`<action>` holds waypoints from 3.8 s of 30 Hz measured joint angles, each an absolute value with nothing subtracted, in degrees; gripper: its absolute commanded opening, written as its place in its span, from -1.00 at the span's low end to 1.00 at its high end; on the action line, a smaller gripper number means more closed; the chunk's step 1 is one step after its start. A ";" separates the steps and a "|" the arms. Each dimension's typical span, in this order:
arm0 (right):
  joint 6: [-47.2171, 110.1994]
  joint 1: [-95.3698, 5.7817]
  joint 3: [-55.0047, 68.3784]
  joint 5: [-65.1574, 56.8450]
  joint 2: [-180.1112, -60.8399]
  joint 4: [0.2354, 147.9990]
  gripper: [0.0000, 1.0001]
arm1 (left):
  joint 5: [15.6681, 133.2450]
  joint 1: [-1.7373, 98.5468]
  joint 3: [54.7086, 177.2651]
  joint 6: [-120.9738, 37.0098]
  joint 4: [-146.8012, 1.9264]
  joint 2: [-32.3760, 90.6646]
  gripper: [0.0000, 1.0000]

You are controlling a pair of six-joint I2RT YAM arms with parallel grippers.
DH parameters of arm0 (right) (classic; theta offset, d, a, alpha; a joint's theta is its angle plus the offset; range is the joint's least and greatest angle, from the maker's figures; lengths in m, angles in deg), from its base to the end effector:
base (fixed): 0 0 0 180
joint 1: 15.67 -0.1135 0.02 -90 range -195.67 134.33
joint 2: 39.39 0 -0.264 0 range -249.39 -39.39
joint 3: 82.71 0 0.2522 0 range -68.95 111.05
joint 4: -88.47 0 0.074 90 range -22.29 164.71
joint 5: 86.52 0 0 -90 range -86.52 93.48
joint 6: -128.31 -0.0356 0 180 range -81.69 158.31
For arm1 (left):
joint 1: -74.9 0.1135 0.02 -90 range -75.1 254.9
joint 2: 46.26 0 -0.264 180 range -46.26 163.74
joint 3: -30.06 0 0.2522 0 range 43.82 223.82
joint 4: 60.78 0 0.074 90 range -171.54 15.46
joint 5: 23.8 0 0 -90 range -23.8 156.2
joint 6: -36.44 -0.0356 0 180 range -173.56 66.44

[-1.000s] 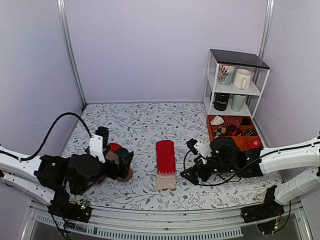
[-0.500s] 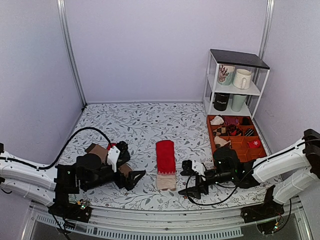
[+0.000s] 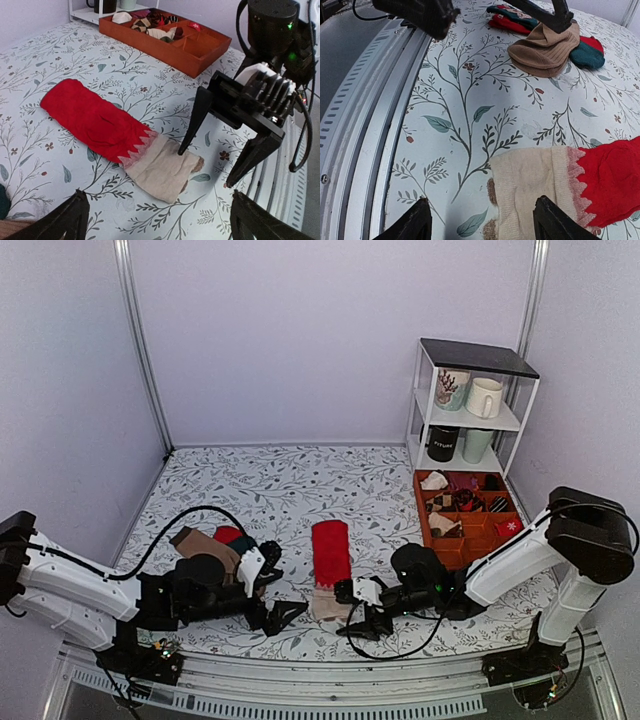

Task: Roll the socks
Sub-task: Pick up the pair of socks from the center of the board, then roll a pair of socks at the center of the board.

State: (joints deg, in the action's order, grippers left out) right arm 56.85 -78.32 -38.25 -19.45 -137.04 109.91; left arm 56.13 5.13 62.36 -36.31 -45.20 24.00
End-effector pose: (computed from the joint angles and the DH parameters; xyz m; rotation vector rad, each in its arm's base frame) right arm 0.1242 0.2702 0.1170 -1.6125 1.5015 0.8696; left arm 0.0856 -0.2141 0.1653 0.7964 1.8868 -0.8120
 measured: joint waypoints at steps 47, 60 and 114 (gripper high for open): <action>18.69 -71.98 -25.79 -37.73 -149.00 94.39 -1.00 | 72.09 7.01 63.89 -52.24 -25.81 49.33 0.09; 17.42 -70.74 -25.38 -42.32 -150.24 93.87 -1.00 | 72.22 6.24 66.49 -54.40 -25.64 55.76 -0.19; 64.20 -88.20 -38.27 0.81 -137.32 106.26 -0.34 | 82.42 8.80 68.85 -34.40 -26.07 59.10 -1.00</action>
